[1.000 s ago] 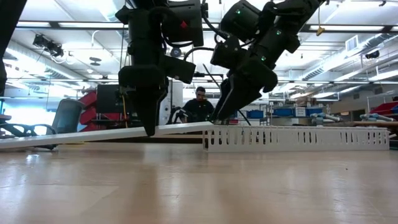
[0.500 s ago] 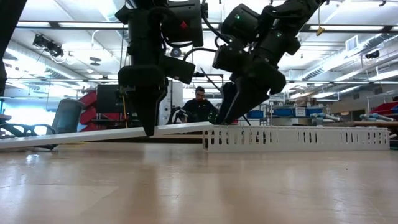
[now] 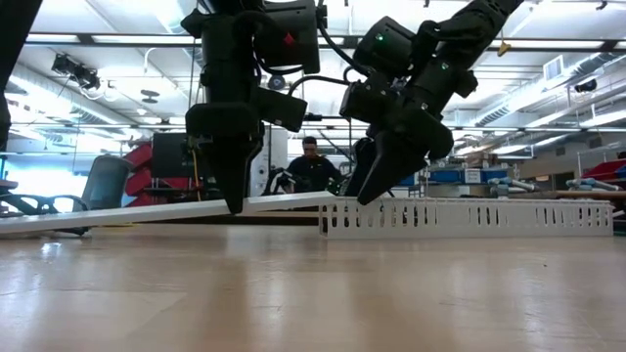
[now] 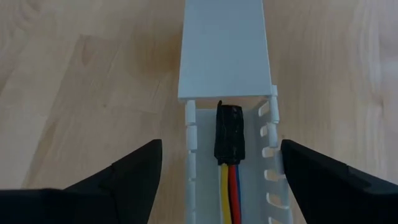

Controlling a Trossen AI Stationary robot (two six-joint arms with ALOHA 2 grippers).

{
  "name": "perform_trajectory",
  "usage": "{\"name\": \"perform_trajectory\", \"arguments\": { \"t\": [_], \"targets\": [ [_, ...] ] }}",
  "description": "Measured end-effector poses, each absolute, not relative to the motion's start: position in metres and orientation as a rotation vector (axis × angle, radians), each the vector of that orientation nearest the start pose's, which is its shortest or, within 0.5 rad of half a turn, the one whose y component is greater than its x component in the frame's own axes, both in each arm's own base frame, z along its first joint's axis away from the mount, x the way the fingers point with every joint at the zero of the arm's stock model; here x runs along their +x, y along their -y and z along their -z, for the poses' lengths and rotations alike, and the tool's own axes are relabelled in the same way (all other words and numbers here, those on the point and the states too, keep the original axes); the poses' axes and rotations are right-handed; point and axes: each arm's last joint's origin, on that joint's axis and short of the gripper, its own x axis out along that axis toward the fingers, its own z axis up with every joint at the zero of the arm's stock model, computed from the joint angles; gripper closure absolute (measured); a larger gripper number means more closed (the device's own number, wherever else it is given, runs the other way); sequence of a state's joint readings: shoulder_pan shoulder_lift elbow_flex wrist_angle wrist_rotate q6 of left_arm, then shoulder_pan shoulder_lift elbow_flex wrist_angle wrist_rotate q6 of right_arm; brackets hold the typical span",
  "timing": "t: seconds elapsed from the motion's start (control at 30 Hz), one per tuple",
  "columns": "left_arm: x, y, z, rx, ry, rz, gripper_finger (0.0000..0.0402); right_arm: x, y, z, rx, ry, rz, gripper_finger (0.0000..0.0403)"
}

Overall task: Ziptie cables
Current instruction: Close the white cable duct

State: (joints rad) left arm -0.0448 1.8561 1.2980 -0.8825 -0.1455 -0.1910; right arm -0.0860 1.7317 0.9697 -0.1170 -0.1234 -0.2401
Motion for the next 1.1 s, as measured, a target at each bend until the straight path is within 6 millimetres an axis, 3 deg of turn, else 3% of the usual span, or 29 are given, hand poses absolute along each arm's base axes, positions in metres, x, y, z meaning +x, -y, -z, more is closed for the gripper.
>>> {"name": "perform_trajectory", "arguments": {
  "t": [0.17, 0.6, 0.83, 1.1],
  "targets": [
    [0.346, 0.011, -0.182, -0.020, -1.418, -0.219, 0.0192, 0.344, 0.026, -0.165, -0.134, -0.835, -0.136, 0.0110],
    [0.348, 0.011, -0.183, -0.020, -1.399, -0.214, 0.0192, 0.343, 0.026, -0.165, -0.136, -0.841, -0.134, 0.0242],
    [0.353, 0.011, -0.189, -0.050, -1.379, -0.193, 0.0192, 0.343, 0.025, -0.165, -0.133, -0.840, -0.143, 0.0251],
    [0.354, -0.005, -0.190, -0.177, -1.383, -0.178, 0.0192, 0.343, 0.023, -0.165, -0.136, -0.839, -0.148, 0.0251]
  ]
}}
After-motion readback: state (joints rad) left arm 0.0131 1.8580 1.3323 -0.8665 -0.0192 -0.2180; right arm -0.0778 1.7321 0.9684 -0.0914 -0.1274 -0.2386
